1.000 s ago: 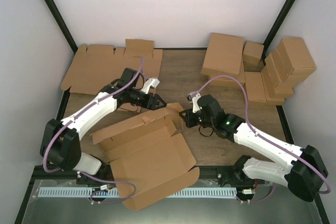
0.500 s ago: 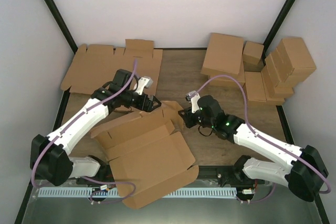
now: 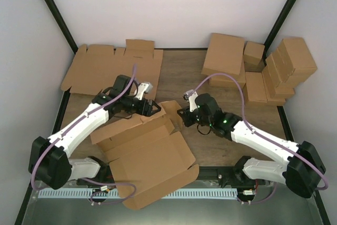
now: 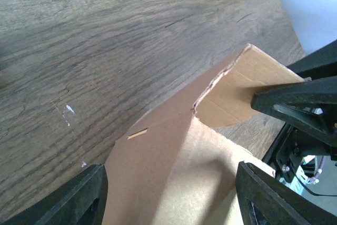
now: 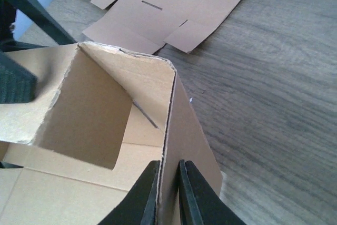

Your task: Fold the paper box

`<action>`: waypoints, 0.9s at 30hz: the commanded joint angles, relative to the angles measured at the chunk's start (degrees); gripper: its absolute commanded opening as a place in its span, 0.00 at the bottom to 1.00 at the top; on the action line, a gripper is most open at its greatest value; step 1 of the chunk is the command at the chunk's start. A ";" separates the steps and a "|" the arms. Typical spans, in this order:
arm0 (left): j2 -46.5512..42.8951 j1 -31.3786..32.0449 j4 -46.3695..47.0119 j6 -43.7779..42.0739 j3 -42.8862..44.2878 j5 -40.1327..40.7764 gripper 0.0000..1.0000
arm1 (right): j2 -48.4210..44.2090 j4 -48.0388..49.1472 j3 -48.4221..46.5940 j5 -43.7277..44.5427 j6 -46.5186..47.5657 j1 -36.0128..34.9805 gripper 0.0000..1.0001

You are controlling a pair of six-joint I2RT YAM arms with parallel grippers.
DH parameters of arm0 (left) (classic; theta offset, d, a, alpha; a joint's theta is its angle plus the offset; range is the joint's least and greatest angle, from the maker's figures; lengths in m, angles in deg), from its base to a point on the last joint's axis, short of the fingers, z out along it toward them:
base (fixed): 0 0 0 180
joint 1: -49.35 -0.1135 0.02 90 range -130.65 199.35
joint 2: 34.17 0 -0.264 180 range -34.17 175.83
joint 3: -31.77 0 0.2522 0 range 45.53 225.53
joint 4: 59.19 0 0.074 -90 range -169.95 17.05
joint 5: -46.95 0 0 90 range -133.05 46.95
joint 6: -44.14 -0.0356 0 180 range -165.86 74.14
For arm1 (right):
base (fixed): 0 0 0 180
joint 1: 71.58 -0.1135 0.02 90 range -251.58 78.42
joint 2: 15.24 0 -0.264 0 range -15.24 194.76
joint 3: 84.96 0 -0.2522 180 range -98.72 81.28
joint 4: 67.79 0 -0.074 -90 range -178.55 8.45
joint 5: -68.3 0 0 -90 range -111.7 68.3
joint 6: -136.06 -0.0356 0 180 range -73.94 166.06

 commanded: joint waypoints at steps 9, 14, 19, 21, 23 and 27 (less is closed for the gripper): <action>-4.36 0.18 5.03 9.20 -0.23 8.47 0.69 | 11.57 -1.63 -19.94 3.19 5.89 -0.56 0.09; -7.99 0.14 7.52 13.11 -2.75 12.26 0.69 | 14.64 -4.31 -24.56 -3.06 2.04 -0.56 0.08; -12.22 0.27 11.31 17.44 -8.12 11.23 0.68 | 13.49 -3.36 -23.89 -3.16 -2.86 -2.41 0.07; -13.36 0.27 11.75 18.09 -9.86 10.75 0.69 | 12.62 -2.52 -22.35 -0.55 -4.26 -4.03 0.07; -13.95 0.22 11.93 18.45 -11.36 10.24 0.68 | 11.82 -0.40 -19.44 0.77 -5.86 -5.18 0.07; -14.34 0.48 12.61 19.27 -13.95 8.64 0.68 | 10.54 5.00 -11.73 0.82 -9.14 -5.57 0.07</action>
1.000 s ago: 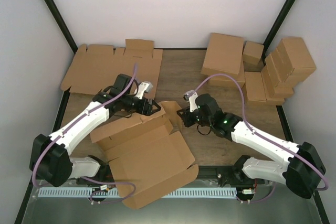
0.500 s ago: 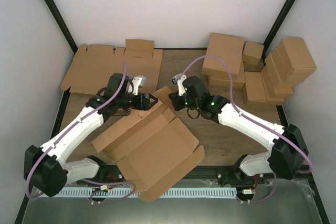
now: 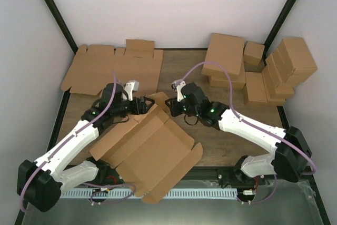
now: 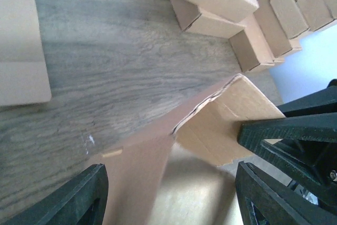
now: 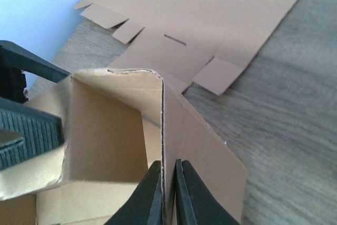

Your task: Fold the paper box

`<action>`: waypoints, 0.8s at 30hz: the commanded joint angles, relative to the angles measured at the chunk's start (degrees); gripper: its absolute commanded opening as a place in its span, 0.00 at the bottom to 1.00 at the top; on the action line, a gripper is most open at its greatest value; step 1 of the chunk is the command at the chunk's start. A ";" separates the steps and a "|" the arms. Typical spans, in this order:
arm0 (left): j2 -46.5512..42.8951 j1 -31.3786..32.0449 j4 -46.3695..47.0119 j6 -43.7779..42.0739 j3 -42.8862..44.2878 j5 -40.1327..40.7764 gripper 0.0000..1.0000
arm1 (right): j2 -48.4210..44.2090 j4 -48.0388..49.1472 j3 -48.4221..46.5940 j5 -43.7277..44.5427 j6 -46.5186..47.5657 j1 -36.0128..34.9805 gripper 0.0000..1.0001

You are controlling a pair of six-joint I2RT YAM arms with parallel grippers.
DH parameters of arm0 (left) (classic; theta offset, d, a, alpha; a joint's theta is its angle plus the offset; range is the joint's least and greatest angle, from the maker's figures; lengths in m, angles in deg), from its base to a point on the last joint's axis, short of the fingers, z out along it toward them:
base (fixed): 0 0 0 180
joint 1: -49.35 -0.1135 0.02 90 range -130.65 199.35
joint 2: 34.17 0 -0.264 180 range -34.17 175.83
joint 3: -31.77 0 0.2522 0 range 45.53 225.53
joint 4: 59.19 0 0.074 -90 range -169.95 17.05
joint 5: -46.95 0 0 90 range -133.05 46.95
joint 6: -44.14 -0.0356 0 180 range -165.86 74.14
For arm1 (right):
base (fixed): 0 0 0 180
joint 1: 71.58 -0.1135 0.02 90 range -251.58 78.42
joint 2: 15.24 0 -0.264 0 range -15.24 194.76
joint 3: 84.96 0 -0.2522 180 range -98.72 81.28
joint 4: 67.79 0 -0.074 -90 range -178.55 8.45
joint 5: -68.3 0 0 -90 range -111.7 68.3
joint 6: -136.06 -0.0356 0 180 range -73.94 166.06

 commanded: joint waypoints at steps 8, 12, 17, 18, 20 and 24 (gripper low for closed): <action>-1.36 0.97 -1.90 2.46 -5.28 -3.90 0.68 | -5.43 10.57 12.56 -1.06 -6.24 -1.96 0.10; -0.23 1.14 -2.94 1.18 -4.86 -5.59 0.68 | -7.25 11.31 15.31 -1.14 -4.93 -1.96 0.19; 0.17 1.15 -4.30 0.10 -3.77 -5.57 0.68 | -7.96 11.45 15.93 -1.10 -1.22 -1.96 0.30; 0.28 1.13 -4.42 0.15 -3.51 -5.53 0.68 | -8.00 11.63 15.93 -1.10 -0.33 -1.94 0.33; 0.36 1.15 -4.84 0.46 -3.28 -5.40 0.68 | -8.18 11.86 15.80 -1.20 1.34 -1.95 0.35; -0.27 1.15 -5.09 0.77 -3.62 -4.87 0.68 | -7.96 12.62 15.77 -0.94 2.99 -1.94 0.39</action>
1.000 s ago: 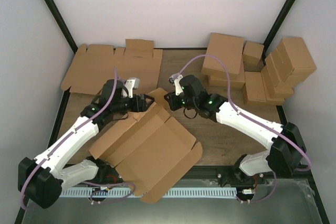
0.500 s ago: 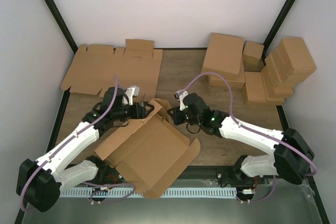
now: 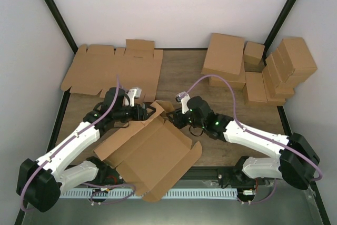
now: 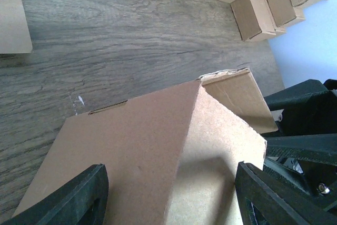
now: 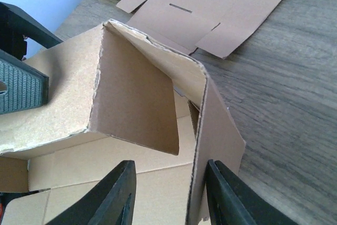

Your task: Fold the paper box

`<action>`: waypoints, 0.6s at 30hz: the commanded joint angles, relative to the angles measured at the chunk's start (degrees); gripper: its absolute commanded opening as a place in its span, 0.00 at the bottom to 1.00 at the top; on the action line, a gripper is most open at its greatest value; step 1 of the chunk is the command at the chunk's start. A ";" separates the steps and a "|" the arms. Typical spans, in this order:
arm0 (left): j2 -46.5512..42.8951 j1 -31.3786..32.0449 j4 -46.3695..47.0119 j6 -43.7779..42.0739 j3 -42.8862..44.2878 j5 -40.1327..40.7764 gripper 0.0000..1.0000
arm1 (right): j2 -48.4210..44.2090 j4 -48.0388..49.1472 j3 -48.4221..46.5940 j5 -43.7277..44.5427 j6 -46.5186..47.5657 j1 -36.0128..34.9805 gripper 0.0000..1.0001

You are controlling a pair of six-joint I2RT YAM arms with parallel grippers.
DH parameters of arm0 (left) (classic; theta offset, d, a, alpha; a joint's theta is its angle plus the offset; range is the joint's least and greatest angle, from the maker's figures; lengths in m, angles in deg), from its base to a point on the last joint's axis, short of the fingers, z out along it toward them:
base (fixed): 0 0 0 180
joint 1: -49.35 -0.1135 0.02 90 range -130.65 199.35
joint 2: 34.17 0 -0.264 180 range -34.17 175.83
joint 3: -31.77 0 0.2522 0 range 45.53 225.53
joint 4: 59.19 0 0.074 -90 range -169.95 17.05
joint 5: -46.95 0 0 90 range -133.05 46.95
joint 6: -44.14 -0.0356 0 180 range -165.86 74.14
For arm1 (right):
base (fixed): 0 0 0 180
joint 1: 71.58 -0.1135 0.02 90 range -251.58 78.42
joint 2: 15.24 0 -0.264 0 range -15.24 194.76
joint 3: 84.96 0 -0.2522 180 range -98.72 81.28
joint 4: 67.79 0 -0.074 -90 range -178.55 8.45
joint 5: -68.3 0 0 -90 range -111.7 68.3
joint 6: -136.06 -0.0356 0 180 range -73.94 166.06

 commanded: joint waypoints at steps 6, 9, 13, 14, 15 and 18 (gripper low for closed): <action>-0.42 0.34 -3.47 0.48 0.90 0.53 0.68 | 0.44 2.27 -0.04 -0.98 2.21 -0.63 0.45; -0.11 0.30 -2.29 1.37 0.62 0.36 0.68 | -0.34 4.10 2.43 -1.28 2.74 -0.59 0.49; 0.85 0.22 -1.73 1.56 1.06 0.25 0.68 | -0.85 7.33 5.22 -1.28 5.52 -0.59 0.49; 1.09 0.12 -1.79 1.53 1.26 0.19 0.68 | -0.47 7.50 5.14 -0.92 6.03 -0.59 0.49; 1.30 0.12 -1.80 1.64 1.42 0.32 0.68 | 0.11 7.30 4.84 -0.48 6.30 -0.59 0.48; 1.51 -0.10 -1.60 2.78 1.04 0.48 0.66 | 1.90 6.21 3.42 0.58 6.22 -0.54 0.43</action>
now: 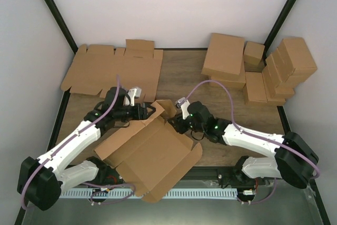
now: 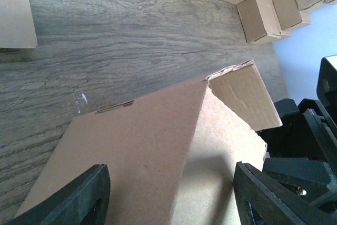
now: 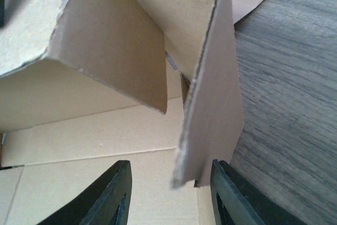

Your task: Fold the paper box

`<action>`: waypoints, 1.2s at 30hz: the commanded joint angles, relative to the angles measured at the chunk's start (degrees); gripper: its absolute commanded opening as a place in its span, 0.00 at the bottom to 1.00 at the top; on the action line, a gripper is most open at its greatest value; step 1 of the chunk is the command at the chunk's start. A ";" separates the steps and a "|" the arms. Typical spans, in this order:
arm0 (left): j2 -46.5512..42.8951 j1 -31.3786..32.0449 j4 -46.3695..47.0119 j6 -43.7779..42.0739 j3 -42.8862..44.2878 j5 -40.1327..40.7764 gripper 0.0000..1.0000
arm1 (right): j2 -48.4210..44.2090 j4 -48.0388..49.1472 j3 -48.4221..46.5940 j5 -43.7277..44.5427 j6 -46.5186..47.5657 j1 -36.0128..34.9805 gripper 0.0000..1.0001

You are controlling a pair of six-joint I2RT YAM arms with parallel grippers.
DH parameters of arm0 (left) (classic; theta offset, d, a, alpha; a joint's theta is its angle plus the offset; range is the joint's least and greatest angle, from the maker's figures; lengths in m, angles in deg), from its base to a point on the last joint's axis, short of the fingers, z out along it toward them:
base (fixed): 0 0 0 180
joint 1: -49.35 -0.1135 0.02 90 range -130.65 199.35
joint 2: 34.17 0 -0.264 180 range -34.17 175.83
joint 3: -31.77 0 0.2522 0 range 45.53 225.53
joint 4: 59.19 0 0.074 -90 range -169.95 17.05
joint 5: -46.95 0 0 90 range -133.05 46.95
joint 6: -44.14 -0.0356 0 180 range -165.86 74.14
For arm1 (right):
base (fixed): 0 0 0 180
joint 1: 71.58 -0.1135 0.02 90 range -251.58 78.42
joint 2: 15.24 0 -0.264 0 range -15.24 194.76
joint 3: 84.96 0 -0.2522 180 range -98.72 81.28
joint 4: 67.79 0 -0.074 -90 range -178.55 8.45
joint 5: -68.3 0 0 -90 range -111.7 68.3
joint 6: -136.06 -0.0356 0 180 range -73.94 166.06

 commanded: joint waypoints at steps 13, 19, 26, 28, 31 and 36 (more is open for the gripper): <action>0.24 -4.26 0.56 3.56 -0.31 -4.19 0.65 | 5.54 1.01 -8.71 3.28 2.47 -0.48 0.14; 0.52 -9.47 2.28 3.90 -0.14 -10.44 0.65 | 8.53 -4.52 -17.60 2.49 -0.79 -0.50 0.01; 0.24 -13.35 1.70 3.73 2.05 -16.32 0.66 | 12.24 -17.24 -31.75 3.08 -11.36 -0.50 0.01; 0.11 -13.43 1.54 3.77 1.96 -16.97 0.66 | 11.81 -18.35 -33.11 2.60 -15.57 -0.50 0.01; -0.75 -13.39 2.66 5.24 0.44 -17.33 0.66 | 10.31 -17.52 -31.75 1.64 -20.28 -0.48 0.01; -3.14 -12.60 6.09 8.52 -3.61 -16.91 0.65 | 9.45 -13.73 -28.50 0.21 -24.40 -0.46 0.01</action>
